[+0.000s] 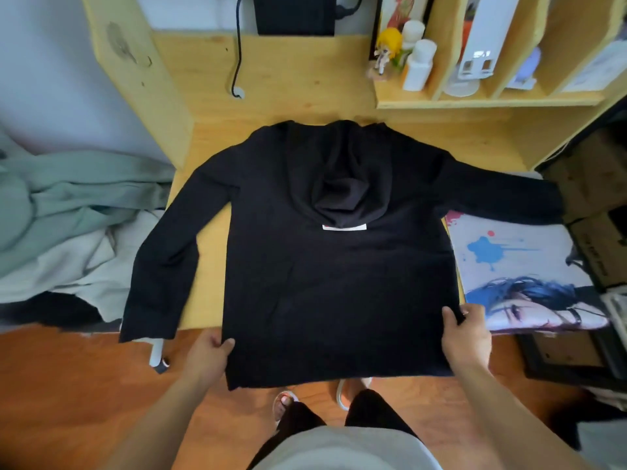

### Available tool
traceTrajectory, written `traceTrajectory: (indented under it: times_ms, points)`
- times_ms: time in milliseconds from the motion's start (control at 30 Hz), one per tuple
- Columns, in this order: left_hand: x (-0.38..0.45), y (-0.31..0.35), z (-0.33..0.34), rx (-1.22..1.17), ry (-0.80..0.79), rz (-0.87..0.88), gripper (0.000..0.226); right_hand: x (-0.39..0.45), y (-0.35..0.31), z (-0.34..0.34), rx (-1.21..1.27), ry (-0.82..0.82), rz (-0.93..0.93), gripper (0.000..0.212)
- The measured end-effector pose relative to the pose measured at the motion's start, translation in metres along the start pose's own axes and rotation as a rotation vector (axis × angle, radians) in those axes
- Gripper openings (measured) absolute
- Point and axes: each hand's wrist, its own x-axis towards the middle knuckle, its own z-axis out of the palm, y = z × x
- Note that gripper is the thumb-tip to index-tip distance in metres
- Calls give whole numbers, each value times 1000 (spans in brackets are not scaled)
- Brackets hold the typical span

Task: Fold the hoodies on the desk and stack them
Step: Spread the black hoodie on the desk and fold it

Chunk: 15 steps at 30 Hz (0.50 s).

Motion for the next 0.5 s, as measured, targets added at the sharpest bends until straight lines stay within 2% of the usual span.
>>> traceTrajectory:
  times_ms: [67,133,200,267,333,433,500]
  points:
    - [-15,18,-5,194,-38,25,19,13,-6,-13,-126,-41,18,36]
    - [-19,40,-14,370,51,81,18,23,-15,-17,-315,-116,24,44]
    - [-6,68,-22,374,145,194,16,29,-38,-14,-399,-131,-93,52]
    - [13,104,-24,380,179,367,12,39,-77,-7,-368,-140,-264,53]
    - [39,142,-20,434,184,520,26,55,-121,6,-292,-193,-384,50]
    - [84,183,-8,527,136,600,53,90,-182,35,-89,-278,-355,51]
    - [112,190,-6,680,88,590,61,111,-212,51,-12,-260,-325,54]
